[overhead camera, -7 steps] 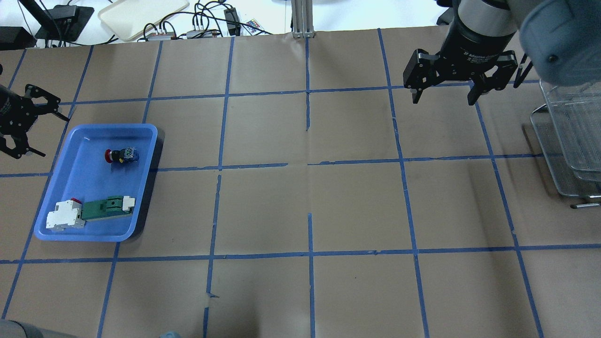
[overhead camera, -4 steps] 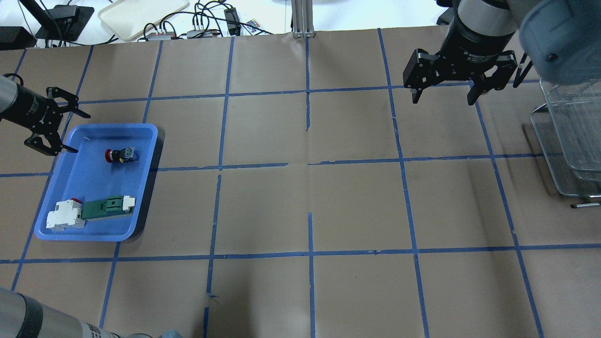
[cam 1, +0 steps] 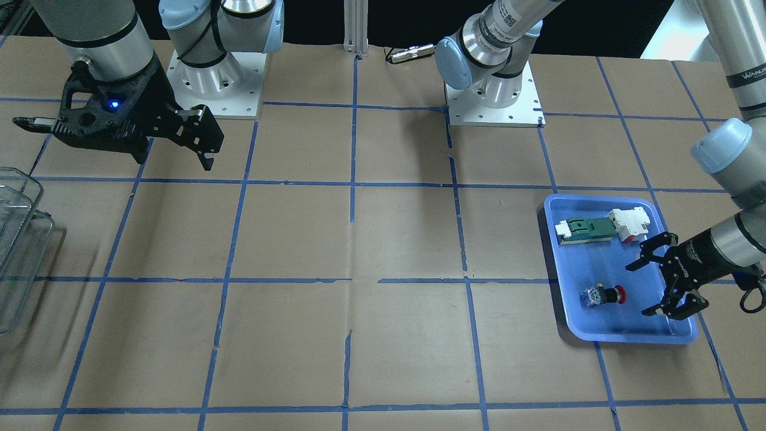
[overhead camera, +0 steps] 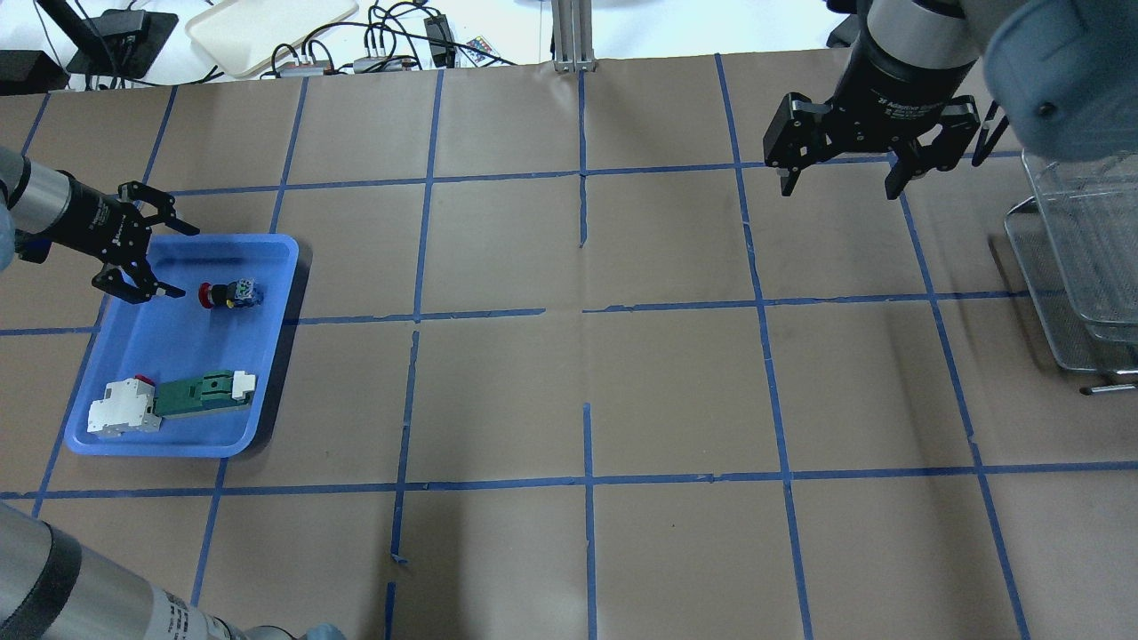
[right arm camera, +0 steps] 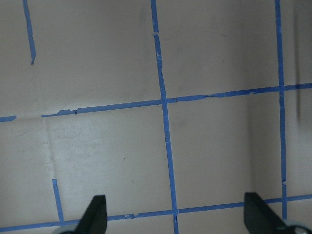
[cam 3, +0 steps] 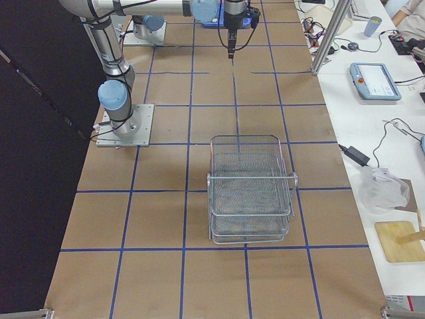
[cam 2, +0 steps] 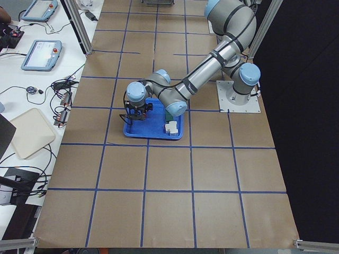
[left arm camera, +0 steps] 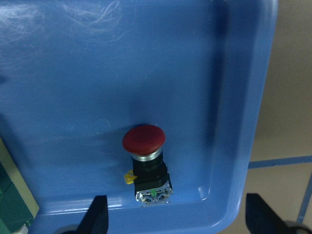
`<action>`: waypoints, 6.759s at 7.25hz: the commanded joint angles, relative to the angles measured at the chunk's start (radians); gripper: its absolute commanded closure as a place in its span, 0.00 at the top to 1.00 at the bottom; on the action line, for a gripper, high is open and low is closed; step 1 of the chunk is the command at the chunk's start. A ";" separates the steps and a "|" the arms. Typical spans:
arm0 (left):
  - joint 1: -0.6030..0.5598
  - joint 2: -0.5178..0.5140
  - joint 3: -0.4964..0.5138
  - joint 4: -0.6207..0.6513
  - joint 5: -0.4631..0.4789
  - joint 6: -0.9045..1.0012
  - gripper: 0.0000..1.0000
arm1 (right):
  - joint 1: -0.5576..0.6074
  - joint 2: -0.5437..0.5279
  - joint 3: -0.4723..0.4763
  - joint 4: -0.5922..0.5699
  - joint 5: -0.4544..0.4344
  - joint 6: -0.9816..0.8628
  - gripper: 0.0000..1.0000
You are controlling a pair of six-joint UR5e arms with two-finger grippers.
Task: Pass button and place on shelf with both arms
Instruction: 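Move the left gripper over the red push button in the blue tray, then lower the left gripper and close it on the red push button, then lift the red push button and carry it toward the right gripper, then lower the right gripper onto the button's red cap while the left gripper holds it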
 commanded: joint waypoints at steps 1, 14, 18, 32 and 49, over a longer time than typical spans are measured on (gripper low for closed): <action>0.019 -0.034 0.001 0.002 -0.004 -0.003 1.00 | 0.000 0.000 0.000 0.000 -0.001 -0.001 1.00; 0.048 -0.096 -0.022 0.010 -0.047 -0.020 1.00 | -0.002 0.000 0.000 0.000 -0.001 -0.002 1.00; 0.049 -0.105 -0.024 0.008 -0.050 -0.022 0.46 | -0.002 0.000 0.000 0.000 -0.001 -0.002 1.00; -0.306 0.176 -0.016 -0.135 -0.286 -0.338 0.00 | -0.005 0.000 0.000 0.001 -0.001 -0.002 1.00; -0.902 0.271 -0.028 0.184 -0.345 -1.178 0.00 | 0.003 0.018 -0.026 0.009 0.231 -1.504 0.99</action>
